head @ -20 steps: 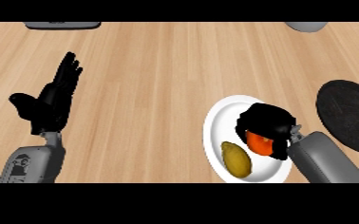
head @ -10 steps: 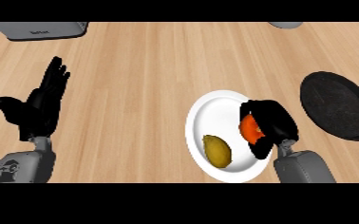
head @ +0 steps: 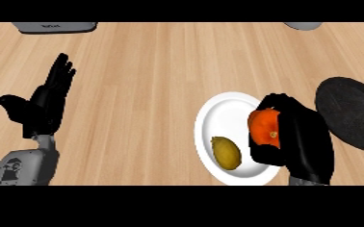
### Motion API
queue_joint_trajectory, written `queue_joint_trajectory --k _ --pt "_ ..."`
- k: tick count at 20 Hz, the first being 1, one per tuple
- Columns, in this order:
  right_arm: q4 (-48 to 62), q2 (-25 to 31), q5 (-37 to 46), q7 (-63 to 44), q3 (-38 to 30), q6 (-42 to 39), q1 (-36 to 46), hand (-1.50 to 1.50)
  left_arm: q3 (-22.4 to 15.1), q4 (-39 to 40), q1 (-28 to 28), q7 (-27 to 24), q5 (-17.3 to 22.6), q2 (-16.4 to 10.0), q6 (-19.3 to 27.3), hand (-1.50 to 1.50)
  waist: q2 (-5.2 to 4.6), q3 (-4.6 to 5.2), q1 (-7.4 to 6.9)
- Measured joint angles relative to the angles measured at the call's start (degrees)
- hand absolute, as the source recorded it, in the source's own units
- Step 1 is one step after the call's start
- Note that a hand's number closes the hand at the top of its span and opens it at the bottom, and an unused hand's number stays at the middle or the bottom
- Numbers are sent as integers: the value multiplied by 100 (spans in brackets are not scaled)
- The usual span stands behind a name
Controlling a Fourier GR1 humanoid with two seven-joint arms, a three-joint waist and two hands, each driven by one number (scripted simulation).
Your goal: Pick the squash from the plate and place it in the pan
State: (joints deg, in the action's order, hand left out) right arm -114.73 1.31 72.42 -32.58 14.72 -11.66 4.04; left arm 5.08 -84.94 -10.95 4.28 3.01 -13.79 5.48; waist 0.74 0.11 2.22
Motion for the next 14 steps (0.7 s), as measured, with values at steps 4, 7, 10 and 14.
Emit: queue_joint_trajectory --k 4,7,10,14 --pt "-713 -77 -190 -380 -305 28 29 150 -36 84 -123 -16 -20 63 -14 0 -40 -7 -101" --pt "-970 -27 -774 -298 -975 195 27 150 -68 91 -205 47 -44 94 -8 0 -57 -11 -133" --pt "-911 108 -1423 -99 -1809 332 143 150 -134 27 -147 32 -88 181 25 0 -66 -14 -169" --pt "-280 739 -2239 468 -3032 425 307 150 -55 87 -130 -49 -33 111 -103 0 -77 -16 -190"
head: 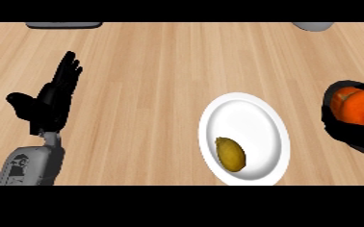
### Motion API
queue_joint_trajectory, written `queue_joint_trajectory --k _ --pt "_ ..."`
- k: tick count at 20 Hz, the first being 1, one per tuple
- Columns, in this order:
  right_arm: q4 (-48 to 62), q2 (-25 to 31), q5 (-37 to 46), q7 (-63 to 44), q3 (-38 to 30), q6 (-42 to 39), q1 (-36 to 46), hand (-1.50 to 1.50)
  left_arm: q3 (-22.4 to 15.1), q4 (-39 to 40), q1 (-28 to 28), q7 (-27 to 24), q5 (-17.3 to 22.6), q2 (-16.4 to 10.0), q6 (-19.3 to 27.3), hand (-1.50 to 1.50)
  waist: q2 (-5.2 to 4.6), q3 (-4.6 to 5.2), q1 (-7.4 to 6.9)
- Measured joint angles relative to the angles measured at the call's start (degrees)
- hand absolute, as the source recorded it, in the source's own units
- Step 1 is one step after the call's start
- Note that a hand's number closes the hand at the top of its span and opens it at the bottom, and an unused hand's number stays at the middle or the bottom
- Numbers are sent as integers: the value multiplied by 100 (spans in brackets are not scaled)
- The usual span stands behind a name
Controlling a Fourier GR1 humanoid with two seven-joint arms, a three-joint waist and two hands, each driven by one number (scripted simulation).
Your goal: Pick the squash from the plate and place it in the pan
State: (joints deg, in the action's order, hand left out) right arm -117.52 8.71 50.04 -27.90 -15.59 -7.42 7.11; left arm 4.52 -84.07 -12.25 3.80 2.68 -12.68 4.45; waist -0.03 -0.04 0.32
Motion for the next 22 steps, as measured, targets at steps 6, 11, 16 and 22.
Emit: queue_joint_trajectory --k 6,11,16,22 --pt "1859 945 -397 1261 -1142 609 247 150 21 95 -39 -68 -1 21 -51 0 -19 -3 -48" --pt "3707 1665 -208 2174 -1596 1318 623 150 -2 193 -130 -124 -69 60 -28 0 -36 -7 -101" --pt "5841 2203 -294 3153 -1955 2093 1276 150 -52 -8 -128 24 -75 108 -10 0 -47 -14 -181" --pt "7830 2510 -584 4037 -2264 2490 1936 -150 -82 121 -193 -56 -112 155 -35 0 -75 -21 -228"
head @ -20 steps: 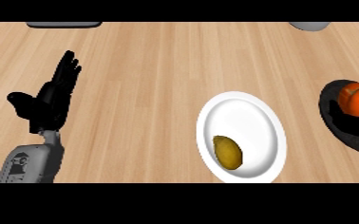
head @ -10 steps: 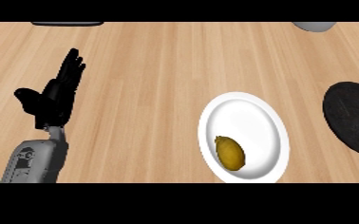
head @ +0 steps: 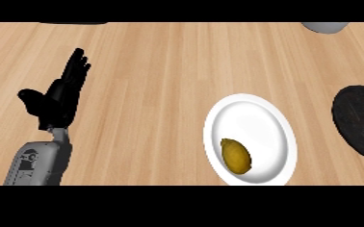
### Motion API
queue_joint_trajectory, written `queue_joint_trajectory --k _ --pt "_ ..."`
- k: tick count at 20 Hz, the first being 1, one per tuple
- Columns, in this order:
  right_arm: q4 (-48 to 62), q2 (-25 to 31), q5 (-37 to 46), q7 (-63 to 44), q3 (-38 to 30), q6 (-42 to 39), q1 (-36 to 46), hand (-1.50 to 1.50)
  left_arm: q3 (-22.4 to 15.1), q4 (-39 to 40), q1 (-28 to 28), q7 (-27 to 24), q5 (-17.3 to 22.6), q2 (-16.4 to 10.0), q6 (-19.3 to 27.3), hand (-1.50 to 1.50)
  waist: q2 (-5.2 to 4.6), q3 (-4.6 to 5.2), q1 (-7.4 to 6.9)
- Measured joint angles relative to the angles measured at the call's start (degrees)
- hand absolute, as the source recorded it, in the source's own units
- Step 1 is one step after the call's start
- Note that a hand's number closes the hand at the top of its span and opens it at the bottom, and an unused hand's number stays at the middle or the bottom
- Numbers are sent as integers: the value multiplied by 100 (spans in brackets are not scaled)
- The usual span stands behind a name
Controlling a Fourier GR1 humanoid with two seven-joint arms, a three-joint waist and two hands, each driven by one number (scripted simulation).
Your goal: Pick the squash from the plate and place it in the pan
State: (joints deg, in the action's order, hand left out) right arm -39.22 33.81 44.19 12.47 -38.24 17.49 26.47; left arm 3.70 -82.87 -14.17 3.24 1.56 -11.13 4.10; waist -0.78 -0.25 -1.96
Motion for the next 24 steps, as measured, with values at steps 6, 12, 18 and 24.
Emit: queue_joint_trajectory --k 6,12,18,24 --pt "1211 231 -479 398 -214 -1094 327 -150 12 -9 -40 45 3 -3 -7 0 -7 -5 -15" --pt "1959 309 -797 1368 -479 -966 372 -150 36 16 -31 4 -23 15 8 0 0 -5 17" --pt "2004 448 -1643 2213 -1161 -1229 266 -150 96 -42 73 45 -28 -40 0 0 43 5 123" --pt "1911 680 -2402 2717 -1565 -2655 -446 -150 181 -67 173 7 -17 -71 -4 0 95 25 267"
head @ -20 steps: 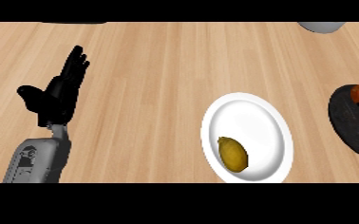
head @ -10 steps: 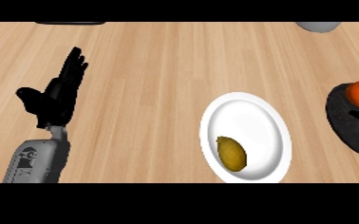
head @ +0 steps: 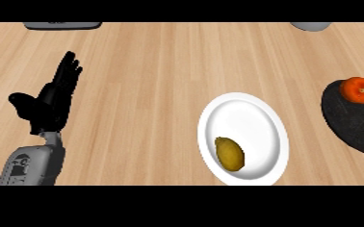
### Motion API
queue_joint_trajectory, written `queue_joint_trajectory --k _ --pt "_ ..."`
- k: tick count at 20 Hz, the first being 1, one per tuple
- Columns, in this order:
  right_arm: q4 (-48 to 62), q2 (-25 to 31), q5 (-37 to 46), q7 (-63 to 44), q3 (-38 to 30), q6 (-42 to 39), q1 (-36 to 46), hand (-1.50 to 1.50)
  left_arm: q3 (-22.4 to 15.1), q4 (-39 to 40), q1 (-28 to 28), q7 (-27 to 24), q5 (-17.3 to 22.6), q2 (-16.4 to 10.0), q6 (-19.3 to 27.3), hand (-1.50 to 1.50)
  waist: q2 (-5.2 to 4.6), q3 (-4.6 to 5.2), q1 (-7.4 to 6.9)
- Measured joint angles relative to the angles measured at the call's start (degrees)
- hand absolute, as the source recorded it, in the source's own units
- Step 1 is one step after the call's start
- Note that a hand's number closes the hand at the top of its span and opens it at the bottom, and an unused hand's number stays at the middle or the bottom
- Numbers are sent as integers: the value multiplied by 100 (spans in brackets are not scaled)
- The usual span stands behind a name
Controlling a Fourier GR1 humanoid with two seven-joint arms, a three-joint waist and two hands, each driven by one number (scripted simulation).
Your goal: Pick the squash from the plate and place it in the pan
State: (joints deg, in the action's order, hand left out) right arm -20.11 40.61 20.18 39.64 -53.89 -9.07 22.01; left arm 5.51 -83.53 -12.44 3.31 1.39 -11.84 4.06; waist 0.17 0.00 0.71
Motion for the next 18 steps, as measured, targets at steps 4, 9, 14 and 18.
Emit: queue_joint_trajectory --k 4,9,14,18 --pt "-320 85 -394 298 -151 -991 -697 -150 81 -185 126 122 50 -75 -25 0 31 12 67" --pt "-1108 56 -847 196 -311 -1609 -1607 -150 105 -326 203 201 23 -90 17 0 48 30 149" --pt "-2217 -318 -1346 -141 -478 -1997 -2593 -150 94 -338 250 196 15 -54 16 0 36 35 158" --pt "-3430 -831 -1732 -569 -539 -2226 -3294 -150 85 -295 206 164 -5 -28 16 0 16 30 113"
